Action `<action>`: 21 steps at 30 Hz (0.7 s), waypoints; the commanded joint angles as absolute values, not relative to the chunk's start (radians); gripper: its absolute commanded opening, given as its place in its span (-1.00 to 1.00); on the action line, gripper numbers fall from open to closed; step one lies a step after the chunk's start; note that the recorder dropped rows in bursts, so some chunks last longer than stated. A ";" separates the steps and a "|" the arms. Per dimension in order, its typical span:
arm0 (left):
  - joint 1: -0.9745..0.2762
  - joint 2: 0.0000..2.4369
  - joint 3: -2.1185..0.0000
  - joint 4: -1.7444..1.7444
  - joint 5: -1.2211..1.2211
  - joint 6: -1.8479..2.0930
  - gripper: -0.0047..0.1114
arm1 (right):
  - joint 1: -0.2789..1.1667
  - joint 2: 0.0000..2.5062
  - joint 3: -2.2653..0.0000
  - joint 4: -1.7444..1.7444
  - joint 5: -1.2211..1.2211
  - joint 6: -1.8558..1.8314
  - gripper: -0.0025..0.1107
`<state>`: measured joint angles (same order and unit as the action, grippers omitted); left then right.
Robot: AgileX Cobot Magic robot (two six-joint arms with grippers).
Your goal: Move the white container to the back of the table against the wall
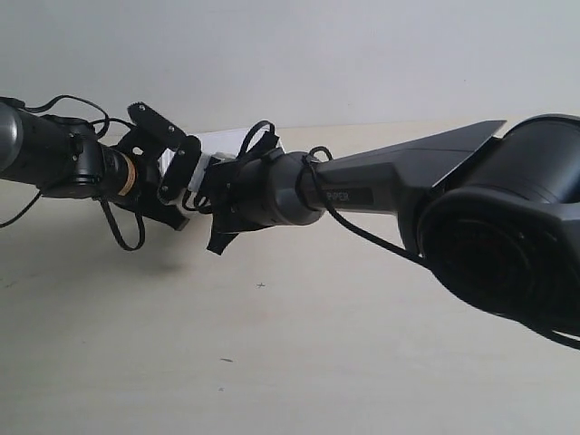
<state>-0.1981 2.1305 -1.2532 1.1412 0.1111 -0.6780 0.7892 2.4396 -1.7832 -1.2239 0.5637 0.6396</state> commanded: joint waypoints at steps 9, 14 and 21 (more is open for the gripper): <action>-0.239 2.205 -1.314 1.210 0.088 -0.628 -0.92 | 0.738 2.423 -1.813 -1.149 0.480 0.666 -0.96; -0.231 2.241 -1.356 1.219 0.094 -0.634 -0.92 | 0.738 2.423 -1.813 -1.161 0.425 0.685 -0.96; -0.153 2.259 -1.429 1.217 0.106 -0.798 -0.92 | 0.738 2.423 -1.813 -1.213 0.404 0.762 -0.96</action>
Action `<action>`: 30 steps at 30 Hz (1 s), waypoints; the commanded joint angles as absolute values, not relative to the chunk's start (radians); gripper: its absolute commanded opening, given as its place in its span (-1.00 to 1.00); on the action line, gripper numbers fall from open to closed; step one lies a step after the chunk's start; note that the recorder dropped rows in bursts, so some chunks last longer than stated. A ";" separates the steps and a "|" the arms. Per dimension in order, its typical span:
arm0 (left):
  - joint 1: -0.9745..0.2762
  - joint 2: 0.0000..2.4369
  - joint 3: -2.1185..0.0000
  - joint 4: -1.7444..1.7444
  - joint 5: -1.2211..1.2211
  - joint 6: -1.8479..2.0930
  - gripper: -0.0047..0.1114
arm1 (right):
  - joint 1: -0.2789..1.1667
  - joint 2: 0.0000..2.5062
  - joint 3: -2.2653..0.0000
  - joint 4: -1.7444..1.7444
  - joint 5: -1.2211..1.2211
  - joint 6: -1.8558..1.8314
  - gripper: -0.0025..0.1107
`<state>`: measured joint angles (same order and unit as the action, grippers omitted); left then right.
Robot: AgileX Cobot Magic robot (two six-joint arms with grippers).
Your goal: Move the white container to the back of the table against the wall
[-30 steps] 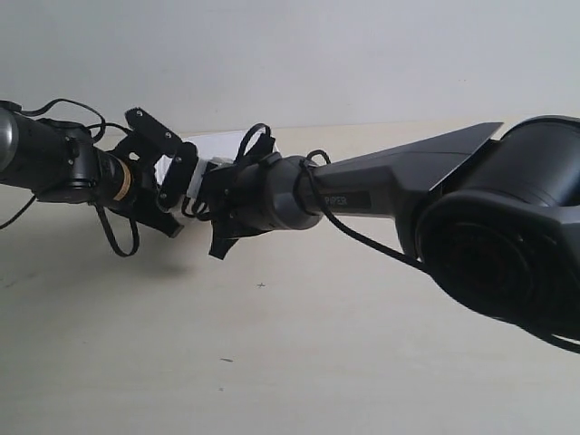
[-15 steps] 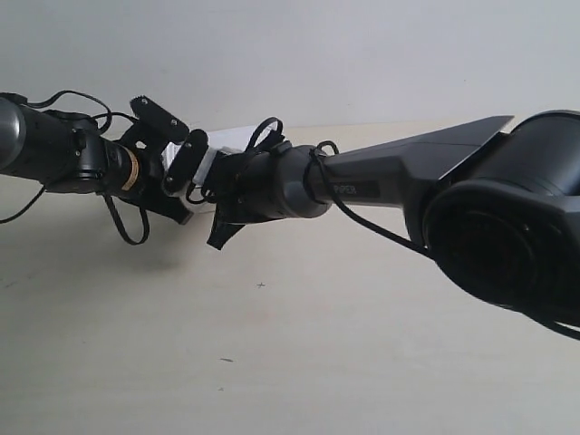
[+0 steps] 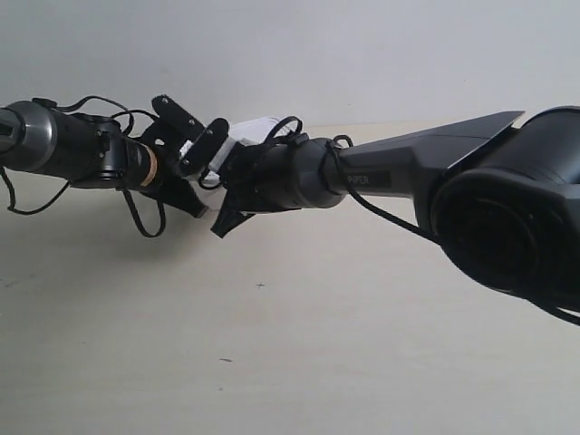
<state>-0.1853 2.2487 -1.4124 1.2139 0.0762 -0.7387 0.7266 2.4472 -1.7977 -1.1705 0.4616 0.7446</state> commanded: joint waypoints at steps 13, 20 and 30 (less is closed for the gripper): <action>-0.138 2.207 -1.426 1.438 0.490 -1.235 -0.92 | 0.738 2.423 -1.811 -1.176 0.255 0.766 -0.96; -0.138 2.176 -1.421 1.480 0.529 -1.334 -0.92 | 0.738 2.446 -1.813 -1.176 0.266 0.768 -0.96; -0.138 2.173 -1.420 1.489 0.551 -1.375 -0.92 | 0.737 2.498 -1.906 -1.169 0.287 0.769 -0.96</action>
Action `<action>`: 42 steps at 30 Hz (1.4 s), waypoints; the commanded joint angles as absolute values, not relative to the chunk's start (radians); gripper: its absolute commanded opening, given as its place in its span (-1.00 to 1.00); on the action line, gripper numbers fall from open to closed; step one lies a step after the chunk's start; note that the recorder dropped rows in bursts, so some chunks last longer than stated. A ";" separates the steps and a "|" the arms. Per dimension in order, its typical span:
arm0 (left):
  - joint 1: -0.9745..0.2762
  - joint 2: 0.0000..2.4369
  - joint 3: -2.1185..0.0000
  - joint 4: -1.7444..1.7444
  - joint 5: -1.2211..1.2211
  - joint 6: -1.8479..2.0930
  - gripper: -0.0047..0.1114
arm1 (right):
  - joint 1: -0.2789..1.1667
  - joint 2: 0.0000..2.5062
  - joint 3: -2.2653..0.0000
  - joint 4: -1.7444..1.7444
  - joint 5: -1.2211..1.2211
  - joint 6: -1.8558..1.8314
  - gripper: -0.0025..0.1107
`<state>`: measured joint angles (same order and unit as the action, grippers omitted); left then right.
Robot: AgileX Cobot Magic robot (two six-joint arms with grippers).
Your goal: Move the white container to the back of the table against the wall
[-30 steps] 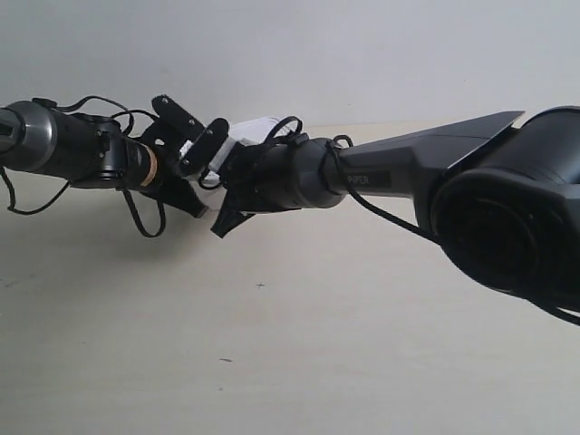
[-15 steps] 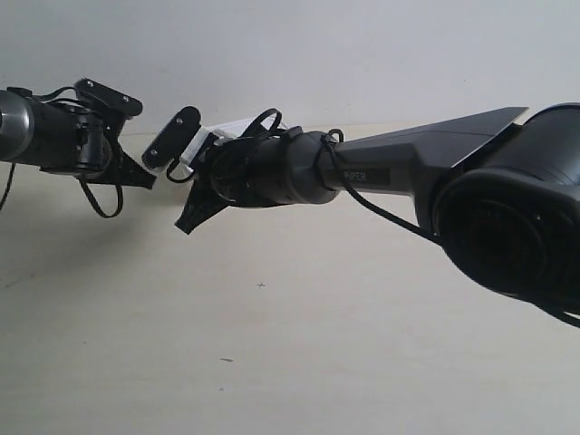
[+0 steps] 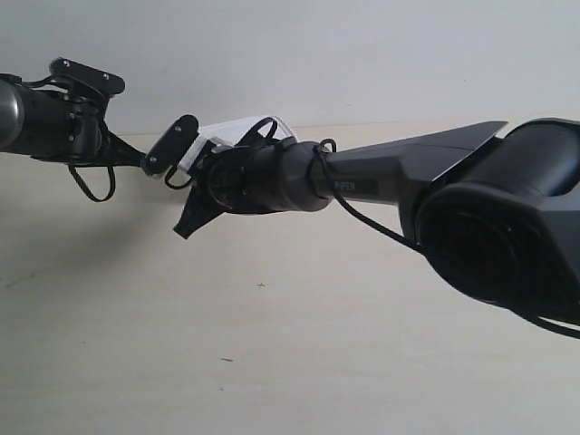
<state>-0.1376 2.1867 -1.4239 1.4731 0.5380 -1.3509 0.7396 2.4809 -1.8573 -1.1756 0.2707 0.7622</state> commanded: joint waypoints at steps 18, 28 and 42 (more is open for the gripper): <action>-0.138 2.092 -1.285 1.727 0.583 -1.622 -0.92 | 0.731 2.590 -2.069 -1.159 0.311 0.752 -0.96; -0.140 2.032 -1.196 1.744 0.595 -1.748 -0.92 | 0.733 2.598 -2.089 -1.152 0.318 0.748 -0.96; -0.140 1.988 -1.145 1.744 0.524 -1.766 -0.92 | 0.733 2.556 -2.089 -1.008 0.366 0.677 -0.96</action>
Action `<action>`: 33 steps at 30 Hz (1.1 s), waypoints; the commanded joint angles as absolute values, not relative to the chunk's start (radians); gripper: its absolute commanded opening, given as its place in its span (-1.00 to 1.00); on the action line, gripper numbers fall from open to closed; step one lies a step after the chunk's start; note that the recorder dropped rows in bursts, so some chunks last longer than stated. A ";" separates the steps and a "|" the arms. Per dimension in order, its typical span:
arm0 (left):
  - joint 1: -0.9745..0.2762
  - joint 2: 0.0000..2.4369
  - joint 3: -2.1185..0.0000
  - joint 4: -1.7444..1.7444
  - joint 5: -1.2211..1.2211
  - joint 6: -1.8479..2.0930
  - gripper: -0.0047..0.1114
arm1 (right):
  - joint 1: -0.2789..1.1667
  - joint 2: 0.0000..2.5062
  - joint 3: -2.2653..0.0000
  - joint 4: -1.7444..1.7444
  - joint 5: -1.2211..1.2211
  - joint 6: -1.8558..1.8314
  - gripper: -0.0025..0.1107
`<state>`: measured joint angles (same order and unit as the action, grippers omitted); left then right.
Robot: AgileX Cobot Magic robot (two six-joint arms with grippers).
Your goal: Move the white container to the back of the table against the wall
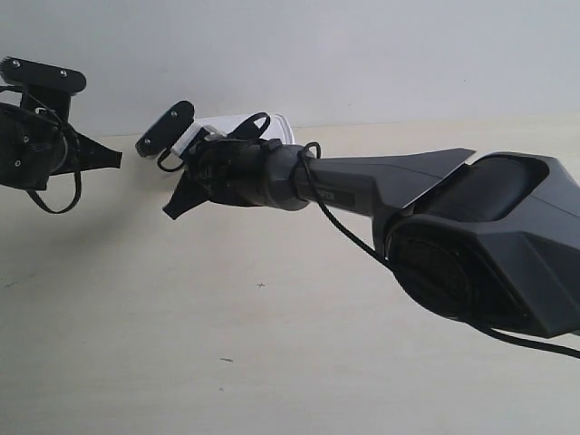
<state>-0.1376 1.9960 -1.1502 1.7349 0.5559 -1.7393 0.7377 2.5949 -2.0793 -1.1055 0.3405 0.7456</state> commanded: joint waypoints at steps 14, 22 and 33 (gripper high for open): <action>-0.140 1.988 -1.108 1.744 0.395 -1.831 -0.92 | 0.774 2.414 -2.040 -0.714 0.597 0.456 -0.96; -0.144 1.988 -1.127 1.744 0.135 -1.831 -0.92 | 0.776 2.184 -1.712 -0.716 0.434 0.519 -0.96; -0.249 2.036 -1.195 1.744 -0.012 -1.810 -0.92 | 0.815 1.953 -1.386 -0.733 0.319 0.530 -0.96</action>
